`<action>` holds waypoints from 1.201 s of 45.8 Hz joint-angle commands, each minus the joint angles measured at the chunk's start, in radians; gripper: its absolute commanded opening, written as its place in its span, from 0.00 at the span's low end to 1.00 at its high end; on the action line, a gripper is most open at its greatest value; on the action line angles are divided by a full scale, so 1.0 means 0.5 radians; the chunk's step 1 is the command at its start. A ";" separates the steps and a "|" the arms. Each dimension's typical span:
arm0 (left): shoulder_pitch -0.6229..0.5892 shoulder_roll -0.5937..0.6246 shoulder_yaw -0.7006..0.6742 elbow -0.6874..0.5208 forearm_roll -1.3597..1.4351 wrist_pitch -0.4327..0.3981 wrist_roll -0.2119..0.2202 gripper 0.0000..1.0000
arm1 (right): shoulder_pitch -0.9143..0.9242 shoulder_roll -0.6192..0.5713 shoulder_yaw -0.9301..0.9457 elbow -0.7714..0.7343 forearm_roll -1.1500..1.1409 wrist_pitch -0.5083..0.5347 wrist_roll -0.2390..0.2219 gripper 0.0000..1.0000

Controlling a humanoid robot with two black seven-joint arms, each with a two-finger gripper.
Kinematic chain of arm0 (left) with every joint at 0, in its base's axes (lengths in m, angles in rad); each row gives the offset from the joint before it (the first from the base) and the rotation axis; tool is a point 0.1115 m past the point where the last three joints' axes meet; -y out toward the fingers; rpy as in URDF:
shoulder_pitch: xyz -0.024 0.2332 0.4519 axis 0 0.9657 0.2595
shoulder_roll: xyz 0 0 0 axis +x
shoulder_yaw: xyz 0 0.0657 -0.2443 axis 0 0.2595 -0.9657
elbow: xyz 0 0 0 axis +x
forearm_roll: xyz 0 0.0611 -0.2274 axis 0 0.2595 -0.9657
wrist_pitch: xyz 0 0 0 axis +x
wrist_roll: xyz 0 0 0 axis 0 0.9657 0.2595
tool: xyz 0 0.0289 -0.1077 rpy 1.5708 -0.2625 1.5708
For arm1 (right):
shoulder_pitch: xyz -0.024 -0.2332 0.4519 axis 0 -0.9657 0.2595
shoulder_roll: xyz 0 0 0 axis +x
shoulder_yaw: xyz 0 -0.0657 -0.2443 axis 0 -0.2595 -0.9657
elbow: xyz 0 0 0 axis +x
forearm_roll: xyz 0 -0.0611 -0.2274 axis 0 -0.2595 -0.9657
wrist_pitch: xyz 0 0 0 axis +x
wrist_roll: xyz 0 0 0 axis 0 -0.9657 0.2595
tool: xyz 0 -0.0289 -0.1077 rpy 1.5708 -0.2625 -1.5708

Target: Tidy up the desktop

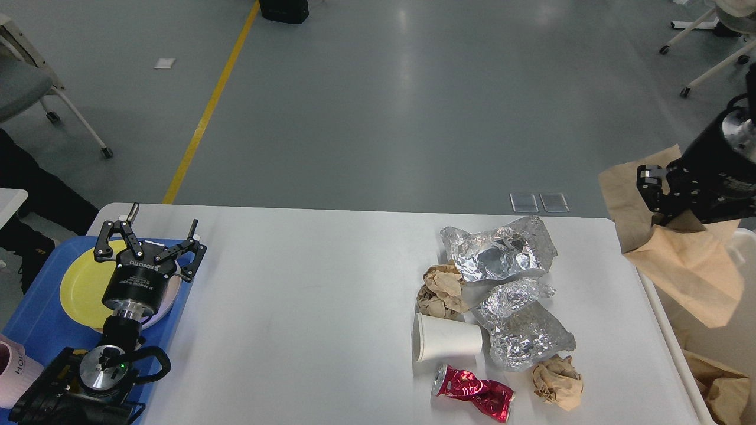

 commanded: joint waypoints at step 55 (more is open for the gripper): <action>0.003 0.003 0.000 0.000 0.000 0.000 0.000 0.97 | -2.700 -0.592 1.151 -1.849 -0.096 -1.071 0.013 0.00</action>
